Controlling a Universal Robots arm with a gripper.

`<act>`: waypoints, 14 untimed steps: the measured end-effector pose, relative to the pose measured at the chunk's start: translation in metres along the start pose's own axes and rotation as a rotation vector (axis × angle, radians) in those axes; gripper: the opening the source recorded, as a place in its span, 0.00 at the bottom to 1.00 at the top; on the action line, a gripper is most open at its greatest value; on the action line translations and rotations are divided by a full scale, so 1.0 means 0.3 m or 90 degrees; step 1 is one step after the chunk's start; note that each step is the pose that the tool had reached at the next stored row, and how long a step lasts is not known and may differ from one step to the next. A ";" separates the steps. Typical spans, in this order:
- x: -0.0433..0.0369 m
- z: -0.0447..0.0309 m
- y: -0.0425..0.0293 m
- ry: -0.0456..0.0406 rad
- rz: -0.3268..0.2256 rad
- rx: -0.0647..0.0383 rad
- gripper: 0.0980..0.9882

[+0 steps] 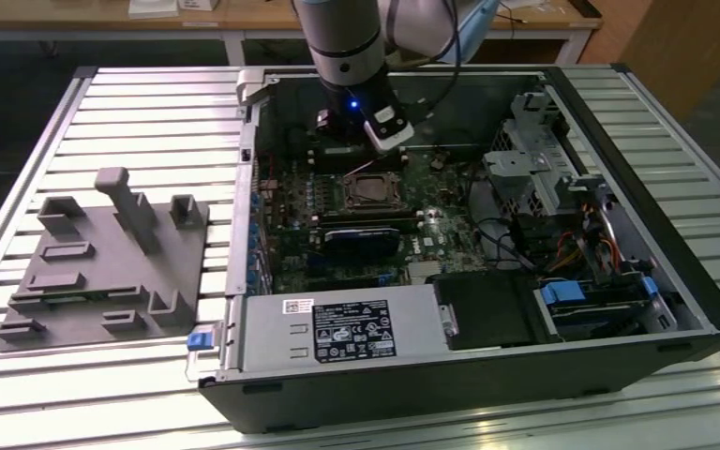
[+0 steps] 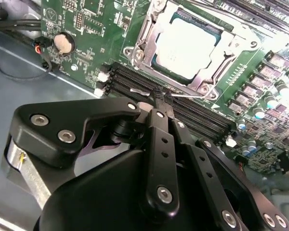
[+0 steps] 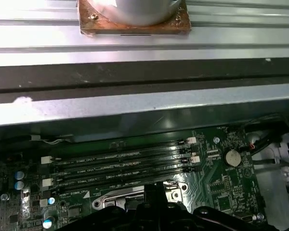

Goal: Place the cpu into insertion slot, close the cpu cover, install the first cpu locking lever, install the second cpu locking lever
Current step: 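Install the first cpu locking lever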

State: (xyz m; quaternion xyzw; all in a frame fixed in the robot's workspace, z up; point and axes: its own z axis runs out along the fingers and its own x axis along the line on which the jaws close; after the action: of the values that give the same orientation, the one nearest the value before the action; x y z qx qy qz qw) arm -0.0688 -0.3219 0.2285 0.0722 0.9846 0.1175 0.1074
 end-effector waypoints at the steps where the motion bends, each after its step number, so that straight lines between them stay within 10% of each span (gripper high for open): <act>1: 0.001 0.003 -0.001 -0.0002 0.001 0.000 0.01; 14: 0.010 0.037 0.007 -0.0005 0.002 0.000 0.01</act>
State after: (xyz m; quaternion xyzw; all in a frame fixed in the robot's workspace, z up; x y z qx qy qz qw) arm -0.0688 -0.3172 0.2179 0.0735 0.9845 0.1174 0.1076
